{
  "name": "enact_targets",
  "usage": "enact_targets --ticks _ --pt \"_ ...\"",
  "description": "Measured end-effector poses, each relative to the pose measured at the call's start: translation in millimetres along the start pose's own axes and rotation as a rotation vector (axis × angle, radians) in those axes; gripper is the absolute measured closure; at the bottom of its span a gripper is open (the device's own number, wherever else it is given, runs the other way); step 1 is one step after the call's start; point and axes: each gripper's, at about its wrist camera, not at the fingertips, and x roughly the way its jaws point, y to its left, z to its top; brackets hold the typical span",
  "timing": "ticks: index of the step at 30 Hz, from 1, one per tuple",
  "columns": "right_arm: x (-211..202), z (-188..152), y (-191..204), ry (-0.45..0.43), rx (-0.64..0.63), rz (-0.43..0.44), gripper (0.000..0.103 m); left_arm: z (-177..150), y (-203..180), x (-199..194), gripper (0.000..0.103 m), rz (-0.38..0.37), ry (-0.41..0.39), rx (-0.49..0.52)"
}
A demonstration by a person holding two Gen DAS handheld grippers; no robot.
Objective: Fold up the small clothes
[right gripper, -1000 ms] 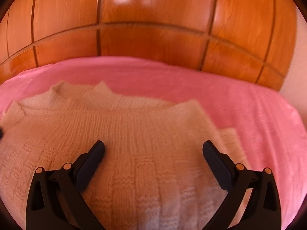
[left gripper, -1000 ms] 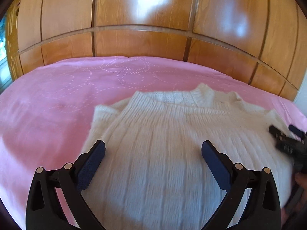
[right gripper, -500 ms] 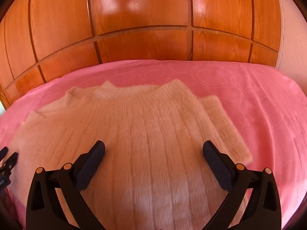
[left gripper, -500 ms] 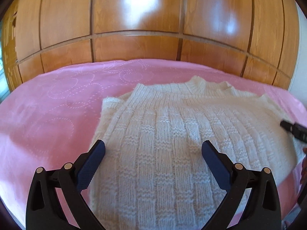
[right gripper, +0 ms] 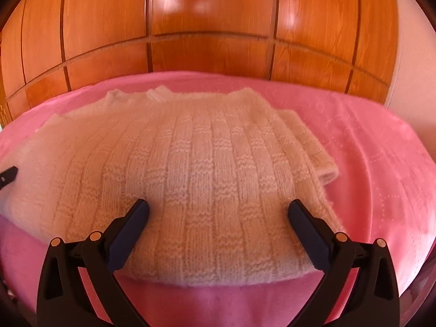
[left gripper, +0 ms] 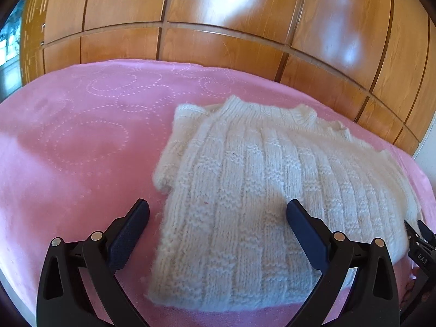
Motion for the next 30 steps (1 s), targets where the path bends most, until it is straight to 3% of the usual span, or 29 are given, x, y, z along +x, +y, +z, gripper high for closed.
enact_targets --ticks 4,7,11,15,20,23,27,30 --pt "-3 5 -2 0.079 0.034 0.009 0.002 2 3 0 0.003 -0.016 0.011 -0.012" --pt "-8 15 -8 0.135 0.028 0.065 0.002 5 7 -2 0.003 -0.029 0.008 -0.037" --pt "-33 15 -13 0.040 0.062 0.097 0.002 8 13 -1 0.003 -0.046 0.011 -0.062" --pt "-41 11 2 0.032 0.001 0.100 0.002 9 13 3 0.003 -0.050 0.019 -0.063" --pt "-36 9 33 0.003 -0.140 0.033 0.002 10 12 5 0.003 -0.062 0.023 -0.055" --pt "-10 -4 47 0.062 -0.244 -0.055 0.002 13 12 9 0.003 -0.088 0.039 -0.061" --pt "-5 -17 29 0.009 -0.070 -0.002 0.002 18 13 16 0.003 -0.137 0.061 -0.086" --pt "-7 -20 33 -0.022 -0.103 -0.021 0.002 19 12 18 0.003 -0.156 0.064 -0.098"
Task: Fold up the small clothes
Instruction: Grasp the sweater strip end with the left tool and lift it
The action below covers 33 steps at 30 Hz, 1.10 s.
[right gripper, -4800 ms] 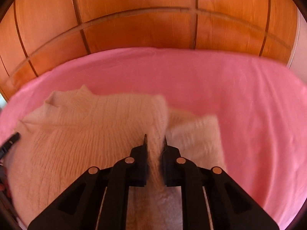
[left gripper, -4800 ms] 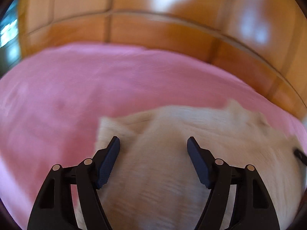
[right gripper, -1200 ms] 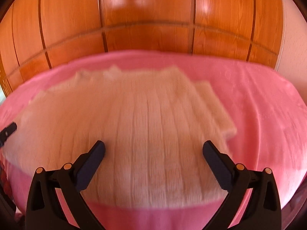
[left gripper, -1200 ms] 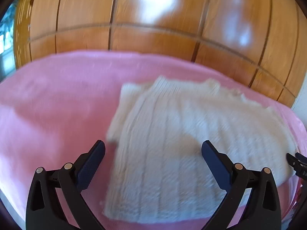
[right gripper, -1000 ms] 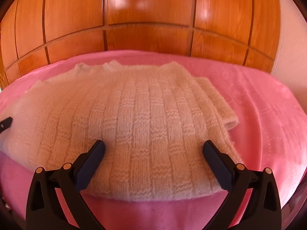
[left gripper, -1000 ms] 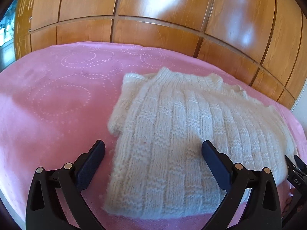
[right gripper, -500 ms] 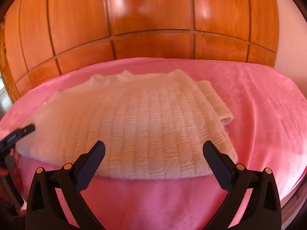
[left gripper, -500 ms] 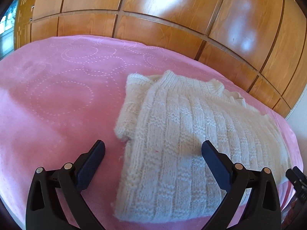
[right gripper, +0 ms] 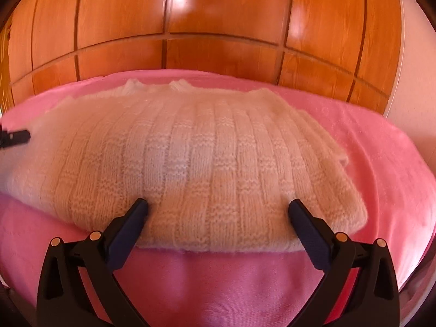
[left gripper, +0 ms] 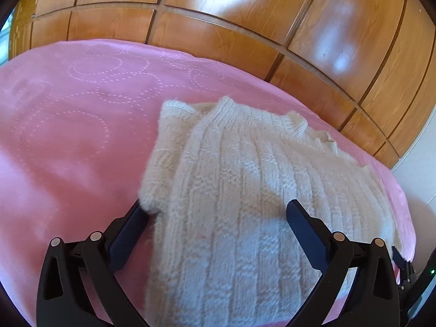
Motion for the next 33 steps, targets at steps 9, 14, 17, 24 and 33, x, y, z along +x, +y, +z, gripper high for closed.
enact_targets --ticks 9,14,17,24,33 --pt "-4 -5 -2 -0.032 0.032 0.001 0.002 2 7 1 0.019 -0.037 0.008 -0.066" --pt "-5 -7 0 -0.043 0.035 0.001 0.002 3 0 3 0.025 -0.049 0.029 -0.070" --pt "-6 -8 -1 -0.052 0.037 0.002 0.002 1 -6 3 0.025 -0.069 0.040 -0.067" --pt "-8 -10 -1 -0.069 0.040 -0.003 0.002 7 -3 11 0.053 -0.103 0.078 -0.102" --pt "-8 -10 -2 -0.070 0.040 -0.002 0.002 14 -4 6 0.078 -0.160 0.081 -0.165"
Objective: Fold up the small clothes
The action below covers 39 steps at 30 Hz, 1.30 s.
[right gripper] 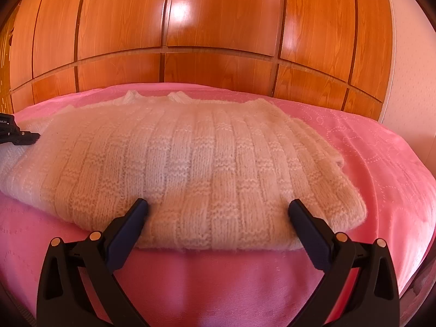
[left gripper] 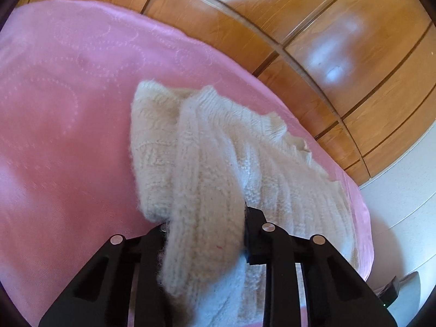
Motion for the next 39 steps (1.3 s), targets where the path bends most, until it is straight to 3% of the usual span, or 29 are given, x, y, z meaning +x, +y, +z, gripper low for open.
enact_targets --ticks 12,17,21,39 --pt "-1 1 1 -0.002 0.002 0.004 0.002 10 -51 -26 0.080 -0.084 -0.078 0.088" --pt "-3 5 8 -0.007 -0.041 -0.037 0.002 10 -67 -35 0.080 -0.107 -0.102 0.127" --pt "-4 6 13 -0.013 -0.062 -0.059 0.002 9 -73 -38 0.080 -0.122 -0.106 0.141" --pt "2 14 2 0.026 -0.017 -0.001 0.002 14 -108 -38 0.080 -0.195 -0.107 0.198"
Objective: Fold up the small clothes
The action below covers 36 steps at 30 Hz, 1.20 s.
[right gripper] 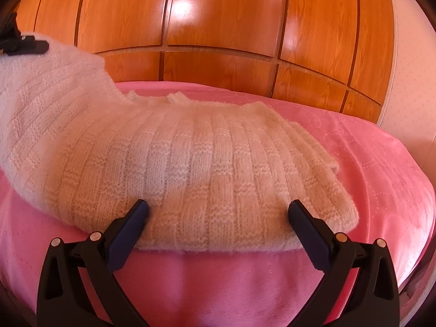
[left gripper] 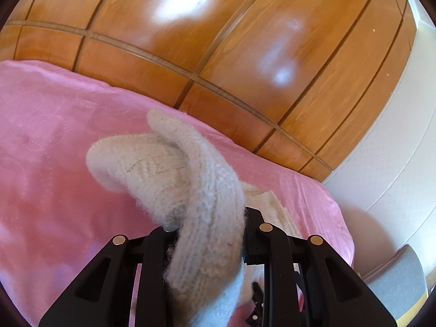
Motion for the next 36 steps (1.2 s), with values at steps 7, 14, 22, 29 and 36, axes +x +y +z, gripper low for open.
enact_targets --ticks 7,14,22,29,36 --pt "-11 12 -18 -0.043 0.044 -0.034 0.002 3 -11 5 0.080 -0.021 0.004 0.013" --pt "-1 10 -58 0.010 0.184 -0.090 0.002 3 -17 7 0.080 -0.030 0.013 0.036" --pt "8 -3 -67 0.048 0.242 -0.086 0.002 7 -30 18 0.080 -0.063 0.033 0.068" --pt "9 -7 -67 0.038 0.251 -0.079 0.002 5 -53 29 0.080 -0.098 0.048 0.117" --pt "8 -6 -70 0.043 0.260 -0.055 0.002 2 -63 36 0.080 -0.112 0.064 0.130"
